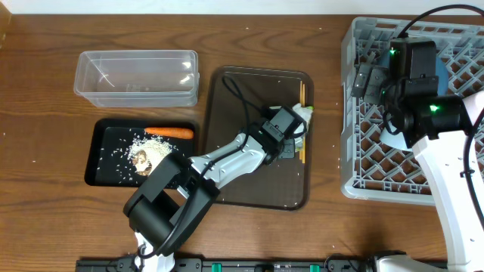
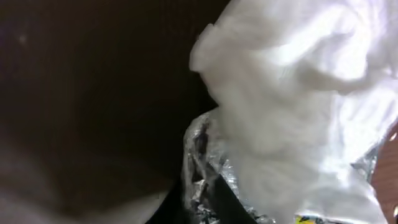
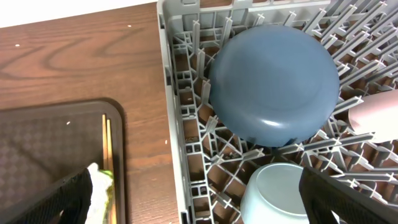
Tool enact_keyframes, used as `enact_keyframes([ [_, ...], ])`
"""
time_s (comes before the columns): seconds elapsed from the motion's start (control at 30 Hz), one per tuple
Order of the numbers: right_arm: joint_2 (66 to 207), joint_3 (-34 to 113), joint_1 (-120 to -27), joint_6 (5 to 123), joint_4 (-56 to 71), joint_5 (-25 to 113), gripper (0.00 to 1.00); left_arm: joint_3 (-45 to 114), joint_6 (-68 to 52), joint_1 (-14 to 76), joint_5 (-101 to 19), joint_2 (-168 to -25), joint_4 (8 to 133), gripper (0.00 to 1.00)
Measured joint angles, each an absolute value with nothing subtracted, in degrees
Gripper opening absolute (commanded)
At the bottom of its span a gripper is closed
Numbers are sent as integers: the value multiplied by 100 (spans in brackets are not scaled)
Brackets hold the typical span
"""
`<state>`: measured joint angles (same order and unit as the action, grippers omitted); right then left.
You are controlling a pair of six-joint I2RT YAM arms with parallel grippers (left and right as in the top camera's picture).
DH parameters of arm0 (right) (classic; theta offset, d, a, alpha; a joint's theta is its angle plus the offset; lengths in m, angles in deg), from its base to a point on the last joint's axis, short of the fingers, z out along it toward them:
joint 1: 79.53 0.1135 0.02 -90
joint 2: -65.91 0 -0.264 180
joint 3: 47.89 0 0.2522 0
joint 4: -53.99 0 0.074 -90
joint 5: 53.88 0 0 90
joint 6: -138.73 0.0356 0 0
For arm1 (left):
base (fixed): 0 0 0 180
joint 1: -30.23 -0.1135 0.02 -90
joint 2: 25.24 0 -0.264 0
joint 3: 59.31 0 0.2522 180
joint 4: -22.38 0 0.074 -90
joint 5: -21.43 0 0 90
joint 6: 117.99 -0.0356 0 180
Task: Sort waste into correct bins and load items into the dishwasher rack
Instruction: 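Lift the wrapper and carry it left toward the clear plastic bin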
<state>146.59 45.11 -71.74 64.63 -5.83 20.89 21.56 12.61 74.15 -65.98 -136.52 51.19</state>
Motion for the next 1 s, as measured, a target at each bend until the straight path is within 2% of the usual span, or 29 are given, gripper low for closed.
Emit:
enact_keyframes([
  [0.23,14659,4511,-7174,6463,-583,2089,99,2154,1097,7417,-6714,-13499,5410,6],
  [0.63,14659,4511,-7174,6463,-581,2089,99,2154,761,7415,-7661,-12100,6166,6],
  [1.0,14659,4511,-7174,6463,-583,2089,99,2154,-452,7415,-9370,-11987,6679,6],
])
